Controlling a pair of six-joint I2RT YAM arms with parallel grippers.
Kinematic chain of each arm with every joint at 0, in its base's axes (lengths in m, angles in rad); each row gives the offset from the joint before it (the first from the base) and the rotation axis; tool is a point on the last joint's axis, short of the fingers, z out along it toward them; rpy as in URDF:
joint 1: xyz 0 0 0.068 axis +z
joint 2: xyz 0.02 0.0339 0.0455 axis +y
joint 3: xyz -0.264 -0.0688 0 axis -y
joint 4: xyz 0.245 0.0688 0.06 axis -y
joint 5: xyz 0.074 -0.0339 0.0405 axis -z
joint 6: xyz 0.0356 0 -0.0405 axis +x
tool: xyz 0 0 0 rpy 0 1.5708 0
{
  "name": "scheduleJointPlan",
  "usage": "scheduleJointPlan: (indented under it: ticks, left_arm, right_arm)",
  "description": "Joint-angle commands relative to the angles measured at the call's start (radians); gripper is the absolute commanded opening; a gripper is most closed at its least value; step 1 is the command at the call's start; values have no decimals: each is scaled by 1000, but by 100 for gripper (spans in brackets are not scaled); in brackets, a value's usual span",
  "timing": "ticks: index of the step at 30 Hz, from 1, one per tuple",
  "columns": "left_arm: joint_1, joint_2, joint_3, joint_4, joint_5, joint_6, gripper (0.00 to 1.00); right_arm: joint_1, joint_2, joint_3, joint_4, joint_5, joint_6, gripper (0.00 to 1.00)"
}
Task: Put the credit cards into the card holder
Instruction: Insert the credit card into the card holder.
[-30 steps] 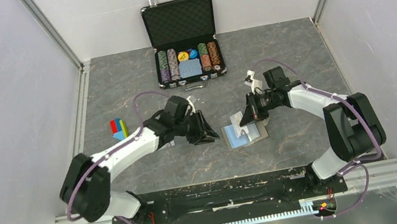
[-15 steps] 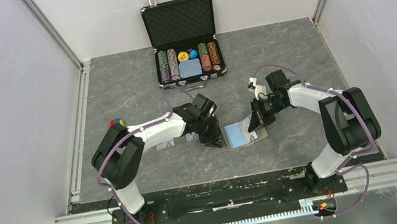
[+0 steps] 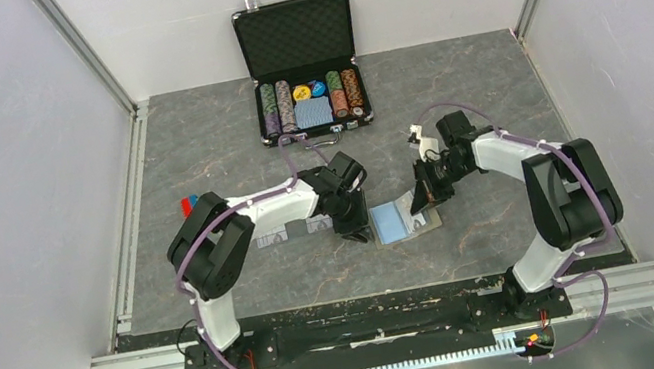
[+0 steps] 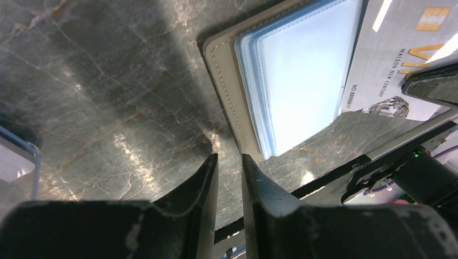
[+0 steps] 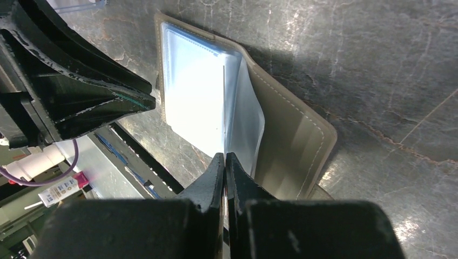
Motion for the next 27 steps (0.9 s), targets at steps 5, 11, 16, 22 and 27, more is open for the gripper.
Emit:
scheduleJointPlan:
  ticks: [5,11,16,22,27]
  left_arm:
    - [-6,55,71,-52,-28,66,27]
    - [-7,74,77,-69,-28,80,26]
    - [-9,83,75,-77,-32,87,24]
    - [-12,96,78,-92,-43,99,22]
    - [-13,106,81,-118,-63,111,19]
  right_arm:
    - [-8,50,-20,33,8,0,0]
    - [-9,50,-107,150,-86,72,0]
    - [-8,71,-138,190,-108,91,0]
    - [-8,99,-146,220,-111,96,0]
    - [-10,118,-121,218,-108,102,0]
